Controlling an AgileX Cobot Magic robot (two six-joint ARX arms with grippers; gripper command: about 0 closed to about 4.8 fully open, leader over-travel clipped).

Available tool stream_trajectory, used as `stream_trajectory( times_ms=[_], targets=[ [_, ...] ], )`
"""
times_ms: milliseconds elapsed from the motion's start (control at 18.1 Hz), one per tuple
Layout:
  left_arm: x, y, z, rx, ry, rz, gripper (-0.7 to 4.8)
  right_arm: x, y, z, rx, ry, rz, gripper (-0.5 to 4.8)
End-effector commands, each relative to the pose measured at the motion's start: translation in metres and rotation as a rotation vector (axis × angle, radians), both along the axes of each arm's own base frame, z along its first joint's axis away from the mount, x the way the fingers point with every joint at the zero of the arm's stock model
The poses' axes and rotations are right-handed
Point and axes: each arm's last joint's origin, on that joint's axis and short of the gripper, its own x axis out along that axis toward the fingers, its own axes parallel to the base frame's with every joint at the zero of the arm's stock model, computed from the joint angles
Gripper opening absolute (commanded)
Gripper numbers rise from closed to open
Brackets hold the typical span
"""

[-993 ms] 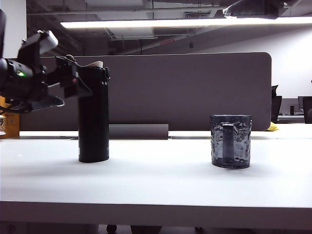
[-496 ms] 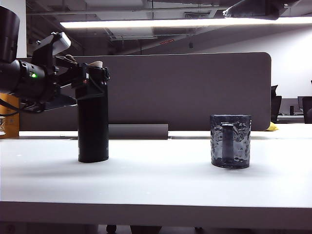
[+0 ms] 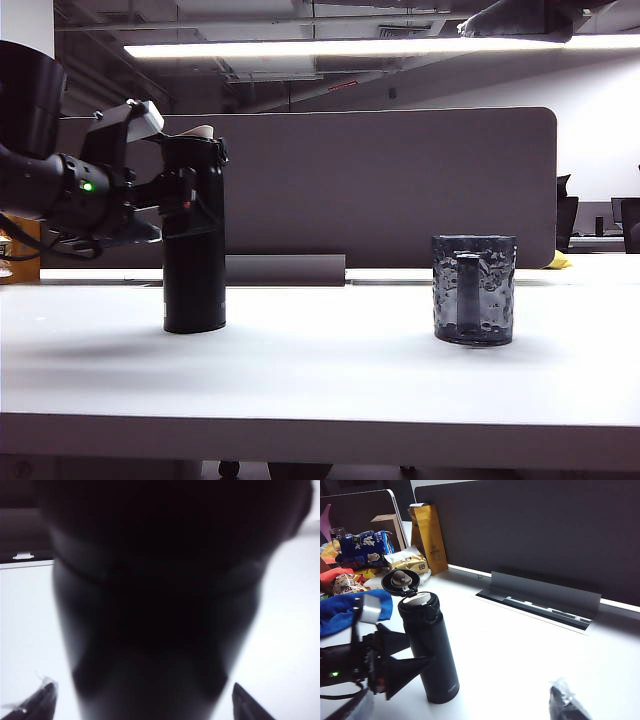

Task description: Pick up the black thermos, pour some water into the cup, then place the black thermos back on the table.

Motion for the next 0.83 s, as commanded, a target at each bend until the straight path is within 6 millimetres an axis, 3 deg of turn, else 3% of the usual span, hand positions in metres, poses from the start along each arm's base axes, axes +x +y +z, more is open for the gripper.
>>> stream_trajectory(
  times_ms=[55,551,662,717,827],
  targets=[
    [0.0139,-0.0096,0.0032,-0.007,-0.03,-0.016,4.79,-0.0006,-0.0002,0.0021,0.003,-0.012,-0.001,4.79],
    [0.0196,-0.0131,-0.0008,-0.005,-0.023,-0.022,4.79,-0.0006,-0.0002,0.0018,-0.016,-0.024,-0.001,4.79],
    [0.0195,-0.0132,-0.0008,-0.006,-0.023,-0.026,1.05,-0.0003,-0.0005,0.0019,-0.016,-0.024,-0.015,4.79],
    [0.0195,-0.0132,-0.0007,-0.006,-0.024,-0.026,0.18,-0.0002,-0.0007,0.0017,-0.016,-0.023,-0.024,4.79],
    [0.0195,-0.0132,-0.0006,-0.006,-0.024,-0.026,0.17,-0.0002,-0.0008,0.002,-0.016,-0.024,-0.024,4.79]
  ],
)
